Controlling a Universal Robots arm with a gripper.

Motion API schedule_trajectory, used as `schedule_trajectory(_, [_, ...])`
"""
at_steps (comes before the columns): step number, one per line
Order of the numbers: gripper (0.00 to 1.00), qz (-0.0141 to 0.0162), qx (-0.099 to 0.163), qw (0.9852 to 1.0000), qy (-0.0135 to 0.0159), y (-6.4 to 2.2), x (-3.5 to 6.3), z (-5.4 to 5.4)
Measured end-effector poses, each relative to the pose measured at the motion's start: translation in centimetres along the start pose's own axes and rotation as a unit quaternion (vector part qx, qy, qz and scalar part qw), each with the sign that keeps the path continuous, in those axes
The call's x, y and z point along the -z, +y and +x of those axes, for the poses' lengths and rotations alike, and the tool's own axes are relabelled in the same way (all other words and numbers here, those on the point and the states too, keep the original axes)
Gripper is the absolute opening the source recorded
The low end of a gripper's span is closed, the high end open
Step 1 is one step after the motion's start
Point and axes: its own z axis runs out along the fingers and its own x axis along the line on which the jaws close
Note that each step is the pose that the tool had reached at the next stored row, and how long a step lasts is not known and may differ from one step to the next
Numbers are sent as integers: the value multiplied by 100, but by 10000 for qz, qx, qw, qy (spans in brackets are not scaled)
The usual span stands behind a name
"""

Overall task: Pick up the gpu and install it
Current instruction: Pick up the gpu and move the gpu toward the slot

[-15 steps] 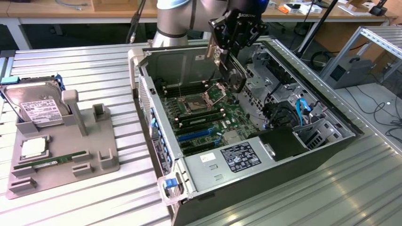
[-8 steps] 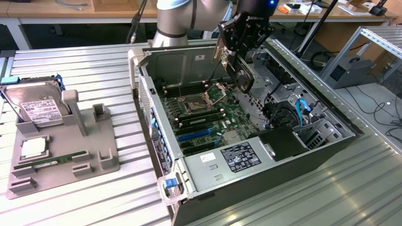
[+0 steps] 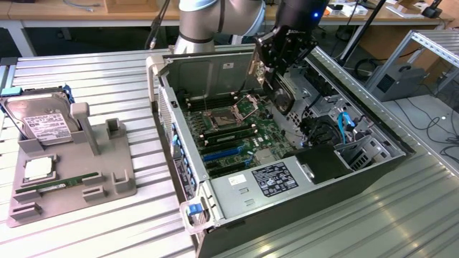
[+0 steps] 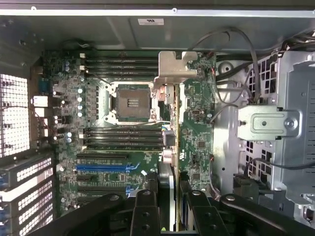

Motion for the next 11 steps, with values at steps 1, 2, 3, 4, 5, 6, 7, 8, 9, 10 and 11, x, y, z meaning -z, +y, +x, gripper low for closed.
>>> schedule_trajectory(1, [27,0,0,10000,0,-15,-14,0])
schedule_trajectory(2, [27,1,0,10000,0,-37,-34,0])
schedule_trajectory(3, [27,2,0,10000,1,-59,-50,0])
schedule_trajectory(4, [27,1,0,10000,0,-81,-67,0])
schedule_trajectory(5, [27,1,0,10000,0,-112,-89,0])
schedule_trajectory(6, [27,1,0,10000,0,-139,-105,1])
schedule_trajectory(7, [27,1,-1,10000,0,-150,-111,1])
schedule_trajectory(8, [27,1,-1,10000,0,-151,-111,1])
schedule_trajectory(9, [27,1,0,10000,0,-151,-111,0])
schedule_trajectory(10, [27,1,0,10000,0,-152,-111,1])
schedule_trajectory(11, [27,1,0,10000,0,-152,-111,1])
